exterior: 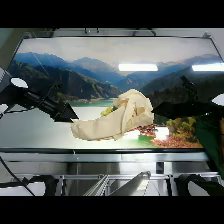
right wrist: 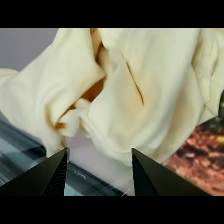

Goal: Fold the shirts.

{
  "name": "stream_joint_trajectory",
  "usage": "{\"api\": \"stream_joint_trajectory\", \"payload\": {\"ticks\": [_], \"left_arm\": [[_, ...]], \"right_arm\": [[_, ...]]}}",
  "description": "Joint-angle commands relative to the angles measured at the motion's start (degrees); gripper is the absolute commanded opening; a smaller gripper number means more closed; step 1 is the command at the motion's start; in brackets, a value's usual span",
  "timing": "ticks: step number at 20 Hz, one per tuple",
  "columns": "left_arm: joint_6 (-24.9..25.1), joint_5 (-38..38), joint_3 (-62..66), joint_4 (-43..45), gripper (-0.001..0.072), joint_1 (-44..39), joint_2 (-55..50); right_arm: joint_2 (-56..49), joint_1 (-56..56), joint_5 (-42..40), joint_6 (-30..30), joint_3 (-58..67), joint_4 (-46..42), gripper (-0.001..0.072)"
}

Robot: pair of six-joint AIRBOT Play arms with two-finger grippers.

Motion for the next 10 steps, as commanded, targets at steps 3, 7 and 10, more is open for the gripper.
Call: {"api": "stream_joint_trajectory", "payload": {"ticks": [3, 7, 10], "left_arm": [[-3.87, -0.46, -1.27, 3.02, 0.0712, 0.00, 0.15], [-4.98, -0.48, -4.26, 3.15, 0.0711, -0.96, 0.15], [-3.85, 1.70, -10.10, 3.23, 0.0711, -0.39, 0.15]], "right_arm": [[-0.57, -8.20, -2.27, 0.24, 0.44, -1.46, 0.0443], [-9.46, -11.32, -1.84, 0.15, 2.21, -1.01, 0.0440], [-17.35, -7.28, -1.68, -2.19, 6.05, 1.42, 0.0437]]}}
